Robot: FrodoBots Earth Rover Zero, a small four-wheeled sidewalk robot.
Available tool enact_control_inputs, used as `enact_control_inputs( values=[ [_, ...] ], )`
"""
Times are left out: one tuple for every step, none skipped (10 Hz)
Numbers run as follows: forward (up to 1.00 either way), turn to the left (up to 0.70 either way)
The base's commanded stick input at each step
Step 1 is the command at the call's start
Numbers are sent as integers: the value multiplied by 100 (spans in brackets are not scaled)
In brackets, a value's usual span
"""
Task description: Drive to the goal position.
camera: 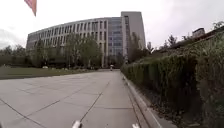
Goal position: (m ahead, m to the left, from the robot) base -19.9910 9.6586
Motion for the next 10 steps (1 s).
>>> enact_control_inputs(
  values=[
    [6,0],
    [7,0],
    [7,0],
    [6,0],
    [6,0],
    [7,0],
    [7,0],
    [6,0],
    [6,0],
    [7,0]
  ],
)
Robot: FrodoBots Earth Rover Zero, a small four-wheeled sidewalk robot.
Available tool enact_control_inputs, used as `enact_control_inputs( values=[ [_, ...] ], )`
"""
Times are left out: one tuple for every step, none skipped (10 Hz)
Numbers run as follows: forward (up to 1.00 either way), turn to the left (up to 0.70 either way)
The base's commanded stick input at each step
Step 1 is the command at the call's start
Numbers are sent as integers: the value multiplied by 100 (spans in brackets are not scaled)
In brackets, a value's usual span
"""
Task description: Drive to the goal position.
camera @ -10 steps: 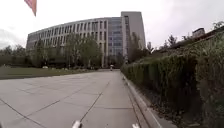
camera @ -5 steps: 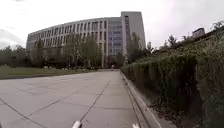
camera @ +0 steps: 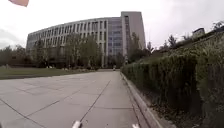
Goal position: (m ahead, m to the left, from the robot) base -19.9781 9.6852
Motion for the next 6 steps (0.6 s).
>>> enact_control_inputs(
  values=[
    [6,0],
    [7,0],
    [7,0],
    [7,0],
    [6,0],
    [7,0]
  ],
)
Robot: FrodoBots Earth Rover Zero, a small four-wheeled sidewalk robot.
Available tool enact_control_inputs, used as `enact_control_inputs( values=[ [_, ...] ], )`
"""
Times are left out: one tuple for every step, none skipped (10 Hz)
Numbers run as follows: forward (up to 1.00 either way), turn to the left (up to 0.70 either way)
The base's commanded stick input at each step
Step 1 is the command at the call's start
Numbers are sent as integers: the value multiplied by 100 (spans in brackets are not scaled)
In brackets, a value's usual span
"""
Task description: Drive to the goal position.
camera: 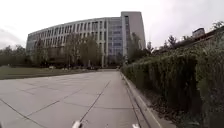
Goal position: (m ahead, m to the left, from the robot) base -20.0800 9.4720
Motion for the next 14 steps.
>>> enact_control_inputs(
  values=[
    [7,0],
    [6,0],
    [6,0],
    [6,0],
    [6,0],
    [7,0],
    [7,0],
    [7,0],
    [6,0],
    [7,0],
    [7,0],
    [7,0],
    [7,0],
    [7,0]
  ],
)
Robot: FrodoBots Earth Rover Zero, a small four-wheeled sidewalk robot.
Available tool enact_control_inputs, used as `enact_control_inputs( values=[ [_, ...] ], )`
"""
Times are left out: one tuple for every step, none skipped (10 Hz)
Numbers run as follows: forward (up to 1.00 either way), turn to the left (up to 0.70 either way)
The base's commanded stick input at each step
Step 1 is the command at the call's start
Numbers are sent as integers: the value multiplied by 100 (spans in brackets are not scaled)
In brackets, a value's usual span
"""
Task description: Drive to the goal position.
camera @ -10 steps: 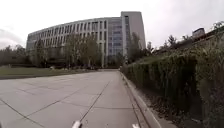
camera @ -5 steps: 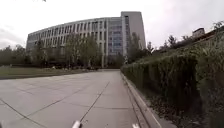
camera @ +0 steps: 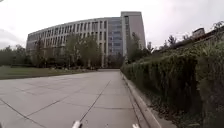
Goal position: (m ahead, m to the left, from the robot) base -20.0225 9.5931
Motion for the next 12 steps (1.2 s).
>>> enact_control_inputs(
  values=[
    [7,0],
    [7,0],
    [7,0],
    [6,0],
    [7,0],
    [6,0],
    [7,0],
    [7,0],
    [7,0],
    [6,0],
    [6,0],
    [6,0]
  ],
)
